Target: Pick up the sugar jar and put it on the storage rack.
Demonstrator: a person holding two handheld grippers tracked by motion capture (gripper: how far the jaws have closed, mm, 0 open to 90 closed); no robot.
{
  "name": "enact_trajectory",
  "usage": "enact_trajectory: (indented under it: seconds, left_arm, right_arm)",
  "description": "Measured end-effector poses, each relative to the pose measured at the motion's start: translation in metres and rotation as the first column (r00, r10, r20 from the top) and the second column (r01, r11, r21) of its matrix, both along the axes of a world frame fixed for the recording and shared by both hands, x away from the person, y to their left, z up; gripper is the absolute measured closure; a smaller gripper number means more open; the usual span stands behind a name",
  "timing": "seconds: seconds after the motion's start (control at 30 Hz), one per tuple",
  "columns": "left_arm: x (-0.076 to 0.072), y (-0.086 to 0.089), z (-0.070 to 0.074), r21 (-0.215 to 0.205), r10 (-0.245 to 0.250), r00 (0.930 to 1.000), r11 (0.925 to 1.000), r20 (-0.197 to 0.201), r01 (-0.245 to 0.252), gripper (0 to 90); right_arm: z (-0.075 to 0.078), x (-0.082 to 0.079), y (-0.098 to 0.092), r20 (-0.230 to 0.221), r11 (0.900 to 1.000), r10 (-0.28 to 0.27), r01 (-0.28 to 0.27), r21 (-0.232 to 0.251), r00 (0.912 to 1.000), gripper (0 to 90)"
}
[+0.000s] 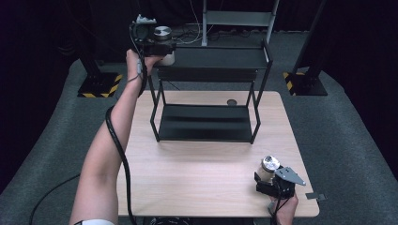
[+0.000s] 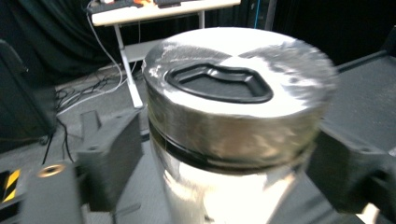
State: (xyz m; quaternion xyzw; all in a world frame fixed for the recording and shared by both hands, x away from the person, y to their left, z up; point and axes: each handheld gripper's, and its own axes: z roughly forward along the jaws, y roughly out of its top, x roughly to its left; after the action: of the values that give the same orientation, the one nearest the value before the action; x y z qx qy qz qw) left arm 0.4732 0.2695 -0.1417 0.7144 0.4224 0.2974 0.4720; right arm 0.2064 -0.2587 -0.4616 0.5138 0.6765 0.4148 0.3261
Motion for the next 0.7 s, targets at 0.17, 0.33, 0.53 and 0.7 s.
enact_trajectory:
  seconds: [0.17, 0.33, 0.53, 0.7]
  left_arm:
    - [-0.020, 0.003, 0.016, 0.094, -0.008, 0.9994, 0.9955, -0.035, 0.011, 4.0]
    - [-0.045, 0.016, 0.019, 0.161, -0.065, 0.9968, 0.9843, -0.047, 0.072, 1.0]
    - [-0.081, 0.028, -0.007, 0.214, -0.126, 0.9911, 0.9678, -0.043, 0.133, 0.6]
    - [-0.101, 0.030, -0.036, 0.248, -0.147, 0.9877, 0.9562, -0.053, 0.156, 0.1]
  right_arm:
    - [0.000, 0.001, -0.001, -0.005, 1.000, 0.000, 0.000, 0.006, 1.0000, 0.0]
    - [0.000, 0.001, -0.001, -0.006, 1.000, -0.001, 0.001, 0.008, 1.0000, 0.0]
    - [0.001, 0.001, 0.000, -0.008, 1.000, -0.005, 0.005, 0.007, 1.0000, 0.0]
    - [0.001, 0.001, 0.000, -0.010, 1.000, -0.004, 0.004, 0.004, 0.9999, 0.0]
